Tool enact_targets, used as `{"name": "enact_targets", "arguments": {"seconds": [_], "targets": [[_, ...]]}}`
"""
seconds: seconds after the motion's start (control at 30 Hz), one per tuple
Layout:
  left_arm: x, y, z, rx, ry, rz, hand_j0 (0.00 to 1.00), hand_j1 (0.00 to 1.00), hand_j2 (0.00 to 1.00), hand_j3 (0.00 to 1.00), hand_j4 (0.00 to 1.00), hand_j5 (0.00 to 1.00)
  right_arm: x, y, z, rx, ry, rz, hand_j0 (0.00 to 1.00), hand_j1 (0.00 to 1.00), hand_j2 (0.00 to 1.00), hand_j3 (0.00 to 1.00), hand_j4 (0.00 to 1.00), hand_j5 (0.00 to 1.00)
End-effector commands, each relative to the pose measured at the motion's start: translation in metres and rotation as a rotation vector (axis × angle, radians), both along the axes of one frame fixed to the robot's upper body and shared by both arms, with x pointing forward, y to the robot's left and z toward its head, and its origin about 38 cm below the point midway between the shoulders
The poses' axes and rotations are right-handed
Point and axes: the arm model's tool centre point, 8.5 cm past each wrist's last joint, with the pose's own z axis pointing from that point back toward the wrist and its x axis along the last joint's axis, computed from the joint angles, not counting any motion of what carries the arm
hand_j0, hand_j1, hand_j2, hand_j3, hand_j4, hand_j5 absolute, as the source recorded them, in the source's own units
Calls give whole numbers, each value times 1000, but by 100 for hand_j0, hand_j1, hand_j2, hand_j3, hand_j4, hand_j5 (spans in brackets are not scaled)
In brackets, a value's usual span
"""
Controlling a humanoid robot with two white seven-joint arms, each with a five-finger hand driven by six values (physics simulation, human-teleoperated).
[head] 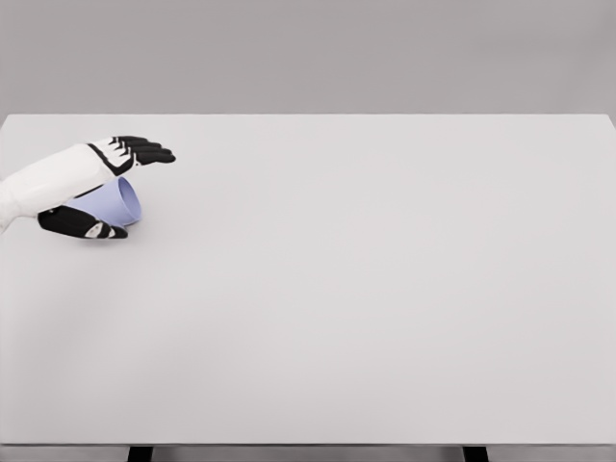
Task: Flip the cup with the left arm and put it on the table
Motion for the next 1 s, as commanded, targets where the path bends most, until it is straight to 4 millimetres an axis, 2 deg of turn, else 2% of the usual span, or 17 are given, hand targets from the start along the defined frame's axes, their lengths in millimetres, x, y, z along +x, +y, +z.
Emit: {"name": "enact_targets", "arguments": {"seconds": [0.0, 0.1, 0.23, 0.33, 0.4, 0.47, 0.5, 0.53, 0.6, 0.63, 0.67, 0.77, 0.83, 0.97], "targets": [[0, -2, -1, -12, 3, -4, 100, 100, 100, 100, 100, 100, 1, 0, 0, 1, -2, -2, 100, 100, 100, 100, 100, 100], [1, 0, -2, -2, 4, 0, 100, 100, 100, 100, 100, 100, 1, 0, 0, 1, 0, 1, 100, 100, 100, 100, 100, 100], [10, 22, -15, 34, 78, 54, 100, 100, 100, 100, 100, 100, 1, 0, 0, 0, 0, 1, 100, 100, 100, 100, 100, 100], [15, 29, 6, -20, 8, 89, 100, 100, 100, 100, 100, 100, 1, 0, 0, 1, 0, 2, 100, 100, 100, 100, 100, 100], [17, 34, 8, -31, 12, 121, 100, 100, 100, 100, 100, 100, 1, 0, 0, 1, 0, 2, 100, 100, 100, 100, 100, 100], [17, 57, 23, 93, 91, 206, 100, 100, 100, 100, 100, 100, 1, 0, 0, 1, 0, 2, 100, 100, 100, 100, 100, 100], [17, 50, 33, 82, 118, 171, 100, 100, 100, 100, 100, 100, 1, 0, 0, 1, 0, 2, 100, 100, 100, 100, 100, 100], [18, 54, 39, 78, 120, 179, 100, 100, 100, 100, 100, 100, 1, 0, 0, 1, 0, 2, 100, 100, 100, 100, 100, 100], [21, 74, 51, 156, 141, 253, 100, 100, 100, 100, 100, 100, 1, 0, 0, 1, 0, 2, 100, 100, 100, 100, 100, 100], [22, 76, 50, 157, 156, 277, 100, 100, 100, 100, 100, 100, 1, 0, 0, 1, 0, 2, 100, 100, 100, 100, 100, 100], [22, 72, 41, 163, 178, 267, 100, 100, 100, 100, 100, 100, 0, 0, 0, 1, 1, 2, 100, 100, 100, 100, 100, 100], [23, 70, 36, 160, 191, 264, 100, 100, 100, 100, 100, 100, 1, 0, 0, 1, 0, 2, 100, 100, 100, 100, 100, 100], [21, 56, 16, 165, 241, 227, 100, 100, 100, 100, 100, 100, 1, 0, 0, 1, 0, 2, 100, 100, 100, 100, 100, 100], [44, 42, -6, 36, 440, 434, 100, 100, 100, 100, 100, 100, 1, 0, 0, 1, 0, 2, 100, 100, 100, 100, 100, 100]]}}
